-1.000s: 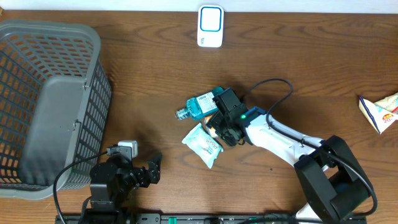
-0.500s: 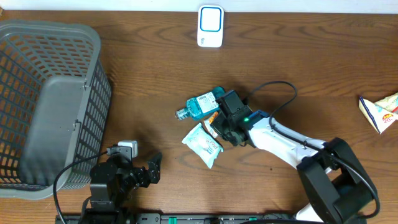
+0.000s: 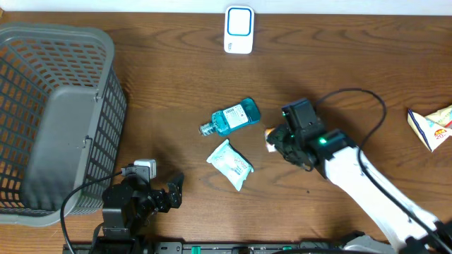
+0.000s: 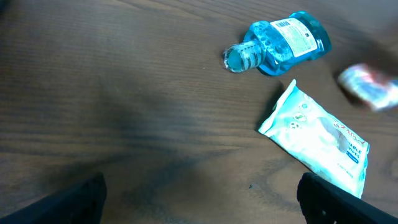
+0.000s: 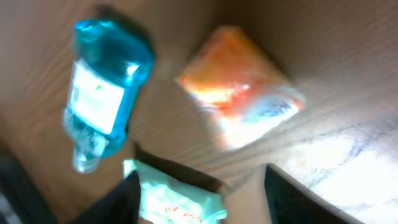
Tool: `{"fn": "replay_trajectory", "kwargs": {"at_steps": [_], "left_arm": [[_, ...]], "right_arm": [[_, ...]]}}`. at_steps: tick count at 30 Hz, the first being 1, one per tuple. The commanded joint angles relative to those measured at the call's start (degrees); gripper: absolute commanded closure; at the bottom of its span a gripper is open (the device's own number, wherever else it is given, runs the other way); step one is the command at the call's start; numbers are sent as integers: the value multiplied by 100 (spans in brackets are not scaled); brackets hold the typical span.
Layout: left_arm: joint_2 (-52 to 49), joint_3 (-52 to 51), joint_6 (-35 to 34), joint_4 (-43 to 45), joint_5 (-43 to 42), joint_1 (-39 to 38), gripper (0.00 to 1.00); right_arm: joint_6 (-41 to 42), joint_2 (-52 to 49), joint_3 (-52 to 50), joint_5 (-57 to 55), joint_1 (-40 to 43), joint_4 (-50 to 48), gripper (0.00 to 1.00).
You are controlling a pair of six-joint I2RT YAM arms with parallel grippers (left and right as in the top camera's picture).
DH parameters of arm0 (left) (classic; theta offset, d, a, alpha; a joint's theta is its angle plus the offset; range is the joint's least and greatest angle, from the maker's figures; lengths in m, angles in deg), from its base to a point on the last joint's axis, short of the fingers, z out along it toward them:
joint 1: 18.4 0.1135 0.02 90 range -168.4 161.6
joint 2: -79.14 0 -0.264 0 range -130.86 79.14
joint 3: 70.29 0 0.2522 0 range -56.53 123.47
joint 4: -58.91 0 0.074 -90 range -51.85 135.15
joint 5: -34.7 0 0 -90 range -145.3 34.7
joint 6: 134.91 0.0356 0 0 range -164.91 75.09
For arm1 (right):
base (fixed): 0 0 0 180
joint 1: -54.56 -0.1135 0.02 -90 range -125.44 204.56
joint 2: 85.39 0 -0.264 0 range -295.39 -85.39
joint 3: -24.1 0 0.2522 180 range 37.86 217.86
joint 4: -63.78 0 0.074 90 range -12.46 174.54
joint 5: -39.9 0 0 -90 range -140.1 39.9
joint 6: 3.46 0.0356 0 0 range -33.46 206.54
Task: Scan the item barcode
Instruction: 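Reach the right gripper toward the orange pack near the mouthwash, then lower the right gripper onto the orange pack and grasp it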
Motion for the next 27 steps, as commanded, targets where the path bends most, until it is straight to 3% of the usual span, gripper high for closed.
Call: {"fn": "replay_trajectory", "kwargs": {"at_steps": [1,6,13,19,27], "left_arm": [[9,-55,-28,-79,33,17,2],[9,-55,-28,-79,33,17,2],[9,-55,-28,-79,33,17,2],[9,-55,-31,-79,33,17,2],[9,-55,-31,-79,33,17,2]], "right_arm": [[-1357,251,13,-243,15,11,27],[-2677,190,0,-319,-26,26,21],[-3681,-435,0,-522,-28,-442,20],[-4153,-914,2,-472,-26,-575,22],[-4065,-927,52,-579,-245,-748,20]]}}
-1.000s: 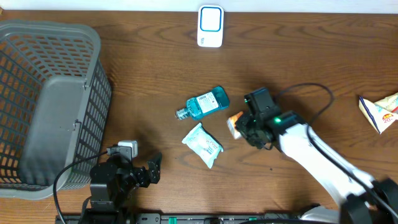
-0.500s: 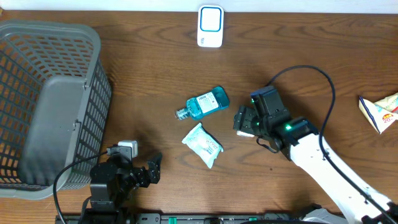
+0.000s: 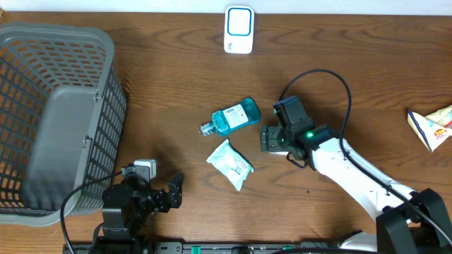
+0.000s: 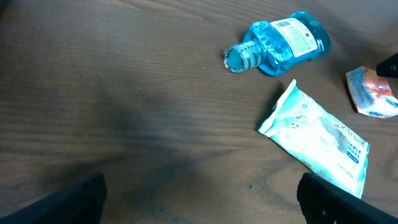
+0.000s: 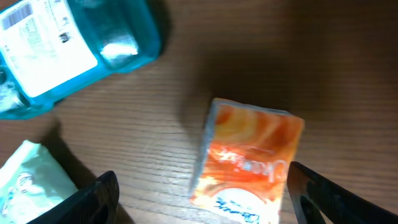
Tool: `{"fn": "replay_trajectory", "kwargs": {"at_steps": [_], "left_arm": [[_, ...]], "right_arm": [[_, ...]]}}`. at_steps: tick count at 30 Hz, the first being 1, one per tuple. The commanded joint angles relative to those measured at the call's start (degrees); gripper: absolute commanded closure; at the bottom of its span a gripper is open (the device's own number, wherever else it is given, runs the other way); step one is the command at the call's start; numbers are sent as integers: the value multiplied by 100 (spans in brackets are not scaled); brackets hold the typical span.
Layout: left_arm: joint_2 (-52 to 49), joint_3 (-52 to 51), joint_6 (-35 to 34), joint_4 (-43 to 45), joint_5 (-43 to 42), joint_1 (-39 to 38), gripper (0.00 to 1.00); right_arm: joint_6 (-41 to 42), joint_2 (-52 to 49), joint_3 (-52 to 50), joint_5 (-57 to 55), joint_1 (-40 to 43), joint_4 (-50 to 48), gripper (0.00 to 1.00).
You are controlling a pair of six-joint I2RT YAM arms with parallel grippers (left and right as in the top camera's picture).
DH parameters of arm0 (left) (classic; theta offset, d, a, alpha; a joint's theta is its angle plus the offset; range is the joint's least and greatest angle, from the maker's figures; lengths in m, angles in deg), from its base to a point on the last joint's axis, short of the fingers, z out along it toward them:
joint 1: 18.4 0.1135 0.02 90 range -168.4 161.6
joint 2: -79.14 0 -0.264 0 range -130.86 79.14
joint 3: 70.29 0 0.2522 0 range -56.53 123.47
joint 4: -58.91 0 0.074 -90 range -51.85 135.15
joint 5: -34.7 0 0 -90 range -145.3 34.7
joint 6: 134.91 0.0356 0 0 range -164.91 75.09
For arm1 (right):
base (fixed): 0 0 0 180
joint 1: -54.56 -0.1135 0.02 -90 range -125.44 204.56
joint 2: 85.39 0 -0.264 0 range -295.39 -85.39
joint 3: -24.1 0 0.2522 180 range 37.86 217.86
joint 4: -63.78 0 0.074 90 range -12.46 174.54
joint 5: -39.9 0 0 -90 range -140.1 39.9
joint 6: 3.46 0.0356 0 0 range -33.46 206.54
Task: Scan the item barcode
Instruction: 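Lower the right gripper onto the orange pack and grasp it, then lift the orange pack and carry it up to the white scanner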
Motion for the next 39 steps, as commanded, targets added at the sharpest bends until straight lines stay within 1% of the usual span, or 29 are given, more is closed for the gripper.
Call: {"fn": "replay_trajectory", "kwargs": {"at_steps": [1,4,6,9,11,16,17,18,19,21,22,24,26,27,30,31,32,33,35,39], "left_arm": [[9,-55,-26,-79,35,17,2],[9,-55,-28,-79,33,17,2],[9,-55,-26,-79,33,17,2],[9,-55,-28,-79,33,17,2],[9,-55,-28,-79,33,17,2],[9,-55,-28,-79,33,17,2],[9,-55,-28,-79,33,17,2],[9,-55,-26,-79,33,17,2],[9,-55,-26,-79,33,17,2],[9,-55,-28,-79,33,17,2],[9,-55,-28,-79,33,17,2],[9,-55,-26,-79,33,17,2],[9,-55,-28,-79,33,17,2],[9,-55,-26,-79,35,17,2],[9,-55,-26,-79,33,17,2],[9,-55,-26,-79,33,17,2],[9,-55,-28,-79,33,17,2],[9,-55,-28,-79,33,17,3],[9,-55,-28,-79,33,17,2],[9,-55,-26,-79,33,17,2]], "right_arm": [[-127,-11,52,-258,-188,-35,21],[-122,-111,52,-592,-315,-4,25],[-118,-227,52,-748,-391,-4,25],[79,-468,52,-1016,-479,-9,27],[251,-621,55,-1082,-516,-22,30],[310,-922,55,-1285,-514,-42,33],[310,-992,55,-1298,-514,-44,35],[310,-1051,55,-1296,-514,-44,38],[330,-1104,55,-1298,-514,-31,43],[485,-1211,55,-1294,-514,39,57],[544,-1244,55,-1294,-514,68,61],[610,-1263,55,-1261,-514,125,73],[608,-1248,72,-1139,-509,136,88],[605,-1215,144,-942,-494,168,99],[682,-1117,470,-509,-372,494,99],[1023,-1078,636,-494,-295,800,99],[1589,-1049,833,-529,-192,1237,98],[2059,-1025,1001,-535,-98,1615,99],[2898,-1021,1357,-367,122,2354,99],[4085,-1021,1825,507,481,3318,98]]}}
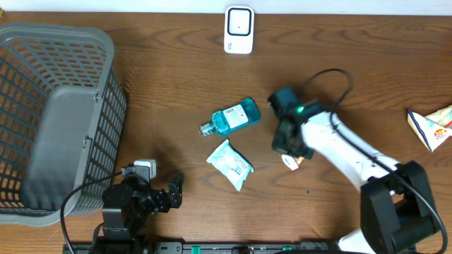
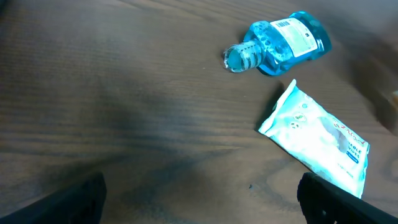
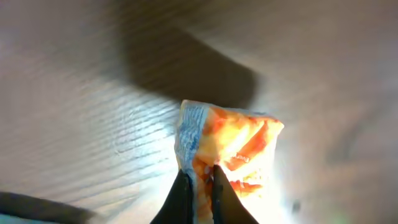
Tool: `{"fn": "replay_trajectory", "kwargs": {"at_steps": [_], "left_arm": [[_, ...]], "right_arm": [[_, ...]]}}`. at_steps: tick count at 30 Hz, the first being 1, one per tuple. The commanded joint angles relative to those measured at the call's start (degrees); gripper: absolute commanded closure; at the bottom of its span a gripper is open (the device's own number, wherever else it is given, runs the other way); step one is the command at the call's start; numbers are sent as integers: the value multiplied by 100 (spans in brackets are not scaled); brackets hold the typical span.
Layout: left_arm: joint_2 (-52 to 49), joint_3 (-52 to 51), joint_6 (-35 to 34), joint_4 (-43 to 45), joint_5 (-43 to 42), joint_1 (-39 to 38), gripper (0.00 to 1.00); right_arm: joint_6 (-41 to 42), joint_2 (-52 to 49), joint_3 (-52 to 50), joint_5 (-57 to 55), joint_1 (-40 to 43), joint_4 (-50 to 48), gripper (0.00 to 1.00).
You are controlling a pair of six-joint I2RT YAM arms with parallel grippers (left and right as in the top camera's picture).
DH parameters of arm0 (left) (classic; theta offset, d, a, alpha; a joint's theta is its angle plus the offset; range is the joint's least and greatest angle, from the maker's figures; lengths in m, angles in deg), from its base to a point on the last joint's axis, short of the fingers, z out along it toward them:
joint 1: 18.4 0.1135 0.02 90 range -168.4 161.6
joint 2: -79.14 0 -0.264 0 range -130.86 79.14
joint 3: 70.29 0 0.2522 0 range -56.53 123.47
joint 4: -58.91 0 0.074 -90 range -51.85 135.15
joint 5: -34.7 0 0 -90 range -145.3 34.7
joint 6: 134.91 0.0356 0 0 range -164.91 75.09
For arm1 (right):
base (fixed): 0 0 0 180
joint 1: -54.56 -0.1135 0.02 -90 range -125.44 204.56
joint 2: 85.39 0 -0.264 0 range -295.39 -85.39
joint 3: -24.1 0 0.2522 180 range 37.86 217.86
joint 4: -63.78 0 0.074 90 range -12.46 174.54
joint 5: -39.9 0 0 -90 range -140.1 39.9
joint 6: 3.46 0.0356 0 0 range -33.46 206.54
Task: Scan the item barcode
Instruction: 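Lift the orange pack and carry it up to the white scanner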
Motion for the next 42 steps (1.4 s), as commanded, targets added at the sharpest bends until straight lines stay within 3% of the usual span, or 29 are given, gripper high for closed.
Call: {"fn": "replay_trajectory", "kwargs": {"at_steps": [1,11,19,30,32,36,39,42], "left_arm": [[9,-55,-28,-79,33,17,2],[9,-55,-31,-79,33,17,2],[9,-55,-28,-79,33,17,2],[9,-55,-28,-79,33,17,2],[9,-55,-28,-79,33,17,2],[9,-55,-28,-79,33,17,2],[9,-55,-28,-79,33,17,2],[9,-55,-31,-79,33,17,2]], "right_arm": [[1722,-4,424,1108,308,540,99],[3578,-7,463,4113,885,1709,99],[3945,-7,463,5521,907,1637,99],[3912,-7,463,5598,907,1316,99],[3571,-7,463,5595,896,1010,99],[1606,-7,466,5668,898,-92,99],[573,-7,463,5663,898,-1165,99],[166,-7,466,5543,896,-2570,99]]}}
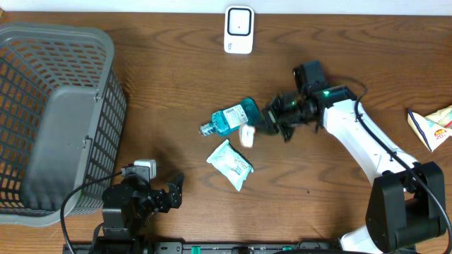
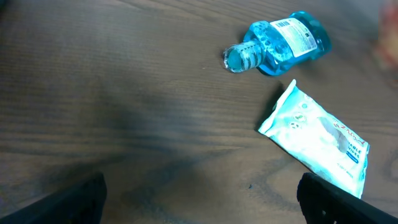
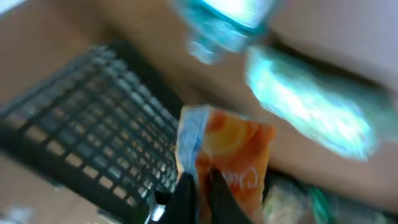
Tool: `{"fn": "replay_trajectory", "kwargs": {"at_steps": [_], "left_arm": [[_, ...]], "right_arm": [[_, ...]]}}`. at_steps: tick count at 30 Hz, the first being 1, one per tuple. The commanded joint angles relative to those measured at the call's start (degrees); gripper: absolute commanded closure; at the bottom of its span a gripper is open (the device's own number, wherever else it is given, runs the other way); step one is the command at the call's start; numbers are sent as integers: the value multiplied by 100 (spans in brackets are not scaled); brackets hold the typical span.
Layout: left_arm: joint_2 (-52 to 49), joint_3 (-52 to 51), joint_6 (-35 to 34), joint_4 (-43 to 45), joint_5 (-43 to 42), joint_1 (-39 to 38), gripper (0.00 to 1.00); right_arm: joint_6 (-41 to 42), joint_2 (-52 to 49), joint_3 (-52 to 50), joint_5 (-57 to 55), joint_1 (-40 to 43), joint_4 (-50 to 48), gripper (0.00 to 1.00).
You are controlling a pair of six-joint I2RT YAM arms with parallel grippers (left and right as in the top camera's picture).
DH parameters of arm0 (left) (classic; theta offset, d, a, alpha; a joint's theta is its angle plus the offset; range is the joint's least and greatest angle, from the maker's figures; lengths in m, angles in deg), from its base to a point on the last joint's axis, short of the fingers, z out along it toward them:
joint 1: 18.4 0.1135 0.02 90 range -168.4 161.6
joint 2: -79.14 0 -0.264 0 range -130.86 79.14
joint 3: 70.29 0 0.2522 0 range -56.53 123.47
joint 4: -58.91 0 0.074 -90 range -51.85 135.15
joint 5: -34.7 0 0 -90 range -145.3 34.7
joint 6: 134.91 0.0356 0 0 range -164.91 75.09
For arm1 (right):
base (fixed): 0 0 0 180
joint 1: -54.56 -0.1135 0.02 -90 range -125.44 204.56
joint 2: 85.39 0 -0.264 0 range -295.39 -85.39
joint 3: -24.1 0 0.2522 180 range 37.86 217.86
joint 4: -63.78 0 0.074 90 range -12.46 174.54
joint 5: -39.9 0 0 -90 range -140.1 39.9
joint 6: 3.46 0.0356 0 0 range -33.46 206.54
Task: Scan the item barcode
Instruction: 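Lift the orange pack and carry it up to the white scanner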
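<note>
A small orange-and-white packet (image 3: 227, 152) is pinched in my right gripper (image 3: 202, 186), which is shut on its edge. From overhead the packet (image 1: 247, 134) hangs just right of the blue bottle (image 1: 232, 117), with the right gripper (image 1: 272, 121) turned sideways toward the left. The white scanner with a blue face (image 1: 239, 29) stands at the far edge of the table. My left gripper (image 2: 202, 199) sits open near the front edge, with nothing in it.
A pale wipes pack (image 1: 230, 164) lies below the bottle. A grey mesh basket (image 1: 56, 113) fills the left side. Another printed packet (image 1: 431, 125) lies at the right edge. The right arm's cable (image 1: 353, 88) loops above the arm.
The right gripper, still shut on the packet, has moved from low beside the wipes pack to up and left by the bottle. Its wrist has turned to face the basket. The left arm is unchanged.
The right gripper stood open over the orange packet lying right of the bottle, and was still open above it at the following moment. Then it was shut on the packet close to the table. Now it holds the packet raised beside the bottle.
</note>
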Motion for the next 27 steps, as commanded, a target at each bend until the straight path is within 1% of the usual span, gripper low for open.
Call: {"fn": "replay_trajectory", "kwargs": {"at_steps": [1,3,9,11,15,18,24,25,27], "left_arm": [[9,-55,-28,-79,31,17,2],[9,-55,-26,-79,31,17,2],[9,-55,-26,-79,31,17,2],[9,-55,-28,-79,31,17,2],[9,-55,-28,-79,31,17,2],[9,-55,-26,-79,31,17,2],[9,-55,-26,-79,31,17,2],[9,-55,-26,-79,31,17,2],[9,-55,-26,-79,31,17,2]], "right_arm": [[-1049,-4,63,-116,13,-791,99],[-1049,-4,63,-704,13,-1340,99],[-1029,-59,61,-2879,-52,-2170,99],[-1034,-122,61,-3209,-107,-2492,99],[-1143,-369,61,-3222,-192,-3399,99],[-1156,-756,63,-3220,-245,-4286,99],[-1377,-1720,129,-3473,-267,-6489,99],[-1399,-1856,197,-3604,-267,-6708,99],[-1416,-2085,420,-3886,-267,-6832,99]]}}
